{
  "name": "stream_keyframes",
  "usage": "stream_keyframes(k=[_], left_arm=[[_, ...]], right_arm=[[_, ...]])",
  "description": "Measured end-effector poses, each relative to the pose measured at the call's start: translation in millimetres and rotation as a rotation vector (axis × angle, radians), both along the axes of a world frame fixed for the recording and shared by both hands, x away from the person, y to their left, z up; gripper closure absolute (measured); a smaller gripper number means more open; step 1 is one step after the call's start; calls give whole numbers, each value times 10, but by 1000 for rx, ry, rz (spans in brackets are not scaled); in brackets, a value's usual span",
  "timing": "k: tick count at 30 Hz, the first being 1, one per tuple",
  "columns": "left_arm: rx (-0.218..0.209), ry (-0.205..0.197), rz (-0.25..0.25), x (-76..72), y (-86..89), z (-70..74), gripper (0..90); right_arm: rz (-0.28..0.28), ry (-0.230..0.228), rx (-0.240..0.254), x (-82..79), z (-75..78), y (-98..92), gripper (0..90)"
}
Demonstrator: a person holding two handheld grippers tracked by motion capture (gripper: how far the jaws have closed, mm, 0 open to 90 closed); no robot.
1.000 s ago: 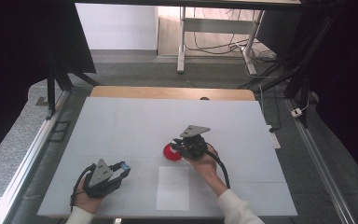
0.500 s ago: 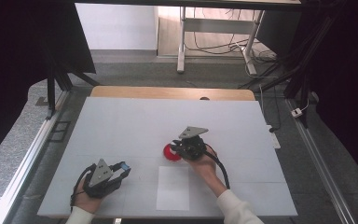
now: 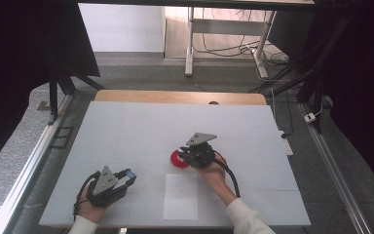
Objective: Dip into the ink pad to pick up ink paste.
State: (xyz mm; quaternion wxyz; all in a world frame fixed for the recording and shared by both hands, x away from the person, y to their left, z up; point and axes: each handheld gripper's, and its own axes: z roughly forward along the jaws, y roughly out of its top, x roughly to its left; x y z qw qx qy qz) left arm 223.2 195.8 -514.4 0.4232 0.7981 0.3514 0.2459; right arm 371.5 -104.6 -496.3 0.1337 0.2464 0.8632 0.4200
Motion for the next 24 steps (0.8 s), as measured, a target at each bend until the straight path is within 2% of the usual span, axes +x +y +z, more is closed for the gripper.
stream_keyframes(k=[10,20,24], left_arm=[[2,-1,-1,-2,-2,2,647],[4,-1,0,-3,-1,1,647],[4,-1,0,-4,-2,2,647]], right_arm=[[-6,28,-5,16,-9,-19,750],[-5,28,-10,11,-33,-10,752],[-3,15,-34,-10,-28,8,754]])
